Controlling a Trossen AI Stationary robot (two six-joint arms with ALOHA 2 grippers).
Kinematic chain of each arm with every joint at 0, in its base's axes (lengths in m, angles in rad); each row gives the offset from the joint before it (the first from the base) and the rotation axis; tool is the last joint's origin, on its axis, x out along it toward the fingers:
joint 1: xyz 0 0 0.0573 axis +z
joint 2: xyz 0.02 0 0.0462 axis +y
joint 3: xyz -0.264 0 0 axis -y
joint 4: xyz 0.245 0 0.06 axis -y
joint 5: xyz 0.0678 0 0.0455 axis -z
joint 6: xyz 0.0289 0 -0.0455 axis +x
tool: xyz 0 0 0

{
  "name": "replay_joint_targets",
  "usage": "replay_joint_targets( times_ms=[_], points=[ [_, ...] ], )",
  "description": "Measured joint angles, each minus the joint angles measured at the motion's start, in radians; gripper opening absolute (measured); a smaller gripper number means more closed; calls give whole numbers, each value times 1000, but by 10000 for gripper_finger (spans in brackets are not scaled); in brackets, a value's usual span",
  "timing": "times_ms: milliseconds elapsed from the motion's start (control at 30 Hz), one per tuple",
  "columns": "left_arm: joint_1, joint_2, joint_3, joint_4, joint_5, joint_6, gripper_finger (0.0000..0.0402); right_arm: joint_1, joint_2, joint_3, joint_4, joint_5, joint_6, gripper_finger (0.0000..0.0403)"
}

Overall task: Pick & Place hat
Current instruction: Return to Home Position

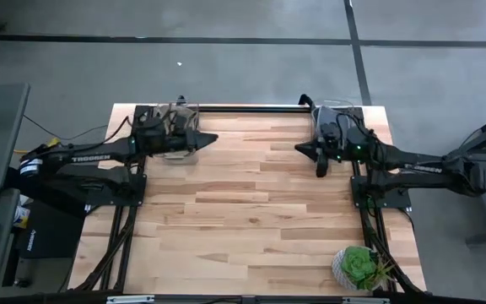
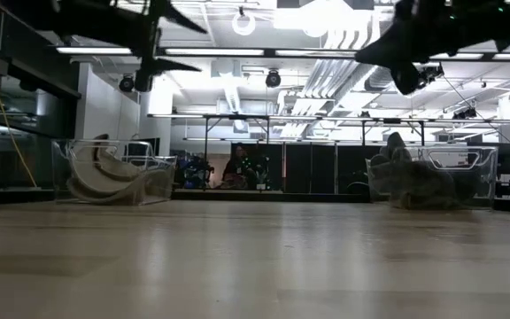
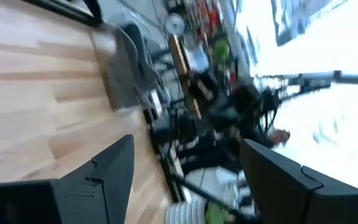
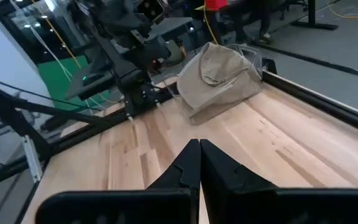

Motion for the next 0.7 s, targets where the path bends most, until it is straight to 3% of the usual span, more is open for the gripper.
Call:
replay_joint_targets(
  times_ms=[300, 700],
  points=[
    [0, -184, -152, -1, -119, -50, 252, 0, -164, -114, 38, -34, 54, 0],
    [0, -348, -333, 74, -117, -91, 252, 0, -175, -130, 49, -71, 55, 0]
  ],
)
